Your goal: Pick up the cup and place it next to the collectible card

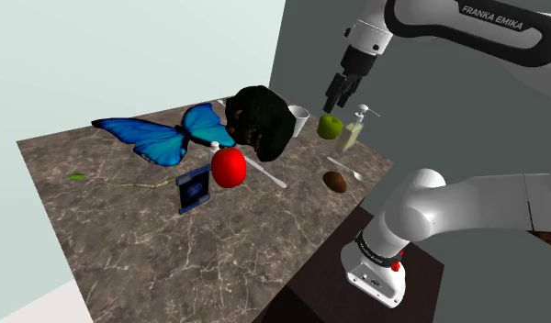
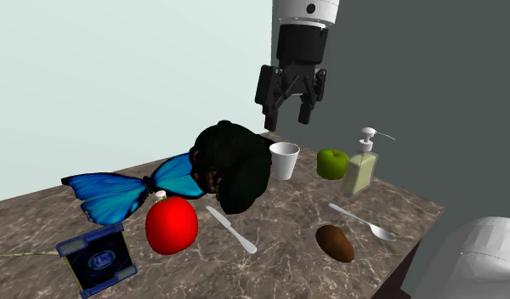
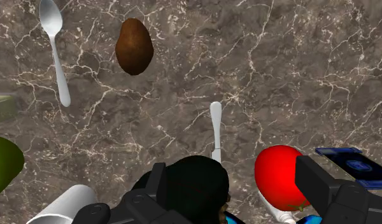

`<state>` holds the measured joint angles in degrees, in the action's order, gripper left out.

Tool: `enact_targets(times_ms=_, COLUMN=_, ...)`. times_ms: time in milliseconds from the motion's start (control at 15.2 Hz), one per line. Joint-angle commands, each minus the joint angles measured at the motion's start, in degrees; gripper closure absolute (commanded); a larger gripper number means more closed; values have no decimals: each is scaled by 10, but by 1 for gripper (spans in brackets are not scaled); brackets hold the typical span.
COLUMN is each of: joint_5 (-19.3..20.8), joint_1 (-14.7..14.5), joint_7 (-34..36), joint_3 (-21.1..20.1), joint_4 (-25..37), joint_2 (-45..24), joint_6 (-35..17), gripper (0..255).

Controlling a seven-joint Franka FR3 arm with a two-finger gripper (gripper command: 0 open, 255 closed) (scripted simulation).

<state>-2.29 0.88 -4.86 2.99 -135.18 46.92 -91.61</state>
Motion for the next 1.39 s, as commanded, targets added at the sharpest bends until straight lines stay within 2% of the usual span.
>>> enact_targets(times_ms=0, joint_5=0, joint_1=0, joint_7=0, joint_3=0, joint_4=0, joint_2=0, joint_6=0, gripper=0)
enact_targets(times_ms=396, joint_5=17, joint_1=15, joint_7=-53, joint_3=60, joint_4=20, joint_2=-95, joint_6=-66, gripper=0)
enact_targets(times_ms=726, joint_5=16, joint_1=22, joint_7=-99, joint_3=108, joint_4=56, joint_2=-187, joint_6=-113, gripper=0)
enact_targets(times_ms=1056, joint_5=-2, joint_1=25, joint_7=-150, joint_3=155, joint_4=109, joint_2=-288, joint_6=-148, gripper=0)
enact_targets(times_ms=1320, joint_5=-32, joint_1=30, joint_7=-195, joint_3=188, joint_4=163, joint_2=-376, joint_6=-166, gripper=0)
